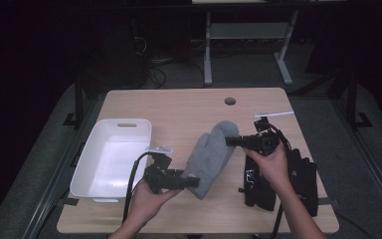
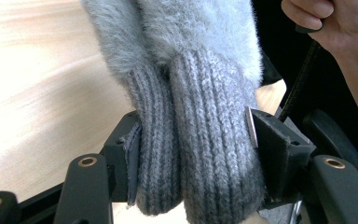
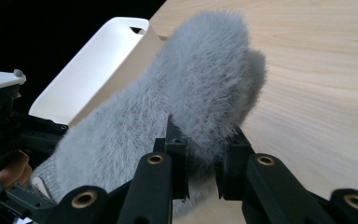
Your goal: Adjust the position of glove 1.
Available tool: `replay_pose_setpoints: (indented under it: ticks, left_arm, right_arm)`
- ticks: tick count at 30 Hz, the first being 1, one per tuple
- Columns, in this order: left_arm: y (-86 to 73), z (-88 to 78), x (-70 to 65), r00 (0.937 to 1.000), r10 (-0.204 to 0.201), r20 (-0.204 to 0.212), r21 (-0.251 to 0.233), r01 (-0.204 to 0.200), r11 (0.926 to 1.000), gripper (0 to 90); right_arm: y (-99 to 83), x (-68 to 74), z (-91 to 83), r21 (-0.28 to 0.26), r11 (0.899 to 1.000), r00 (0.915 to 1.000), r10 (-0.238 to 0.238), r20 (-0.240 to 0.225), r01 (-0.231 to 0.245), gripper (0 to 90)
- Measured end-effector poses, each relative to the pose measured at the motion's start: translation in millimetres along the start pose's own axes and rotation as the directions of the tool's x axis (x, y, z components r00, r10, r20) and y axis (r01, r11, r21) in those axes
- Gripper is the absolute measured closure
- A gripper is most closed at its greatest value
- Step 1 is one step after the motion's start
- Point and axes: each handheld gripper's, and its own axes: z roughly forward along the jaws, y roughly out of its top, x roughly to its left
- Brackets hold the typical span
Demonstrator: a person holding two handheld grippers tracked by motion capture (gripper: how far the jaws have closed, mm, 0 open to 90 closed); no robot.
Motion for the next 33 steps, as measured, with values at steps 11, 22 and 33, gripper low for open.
replay_pose_setpoints:
  ticks: [11, 22, 33]
  left_arm:
    - [7.0, -17.5, -2.5, 0.9999, 0.003, 0.013, -0.022, -0.002, 0.9998, 39.8]
    - [10.1, -31.4, 0.6, 1.0, -0.002, 0.005, -0.043, 0.002, 0.9991, 39.8]
    - [11.8, -47.5, 6.2, 1.0, -0.009, -0.001, -0.069, 0.009, 0.9976, 39.8]
  right_arm:
    - [17.8, 11.6, -1.1, 0.004, 1.0, 0.9993, 0.006, -0.038, -0.006, 77.2]
    - [31.3, 18.9, 5.4, 0.005, 1.0, 0.9973, 0.015, -0.072, -0.015, 77.0]
    - [46.6, 28.5, 13.8, 0.006, 1.0, 0.993, 0.029, -0.115, -0.029, 76.6]
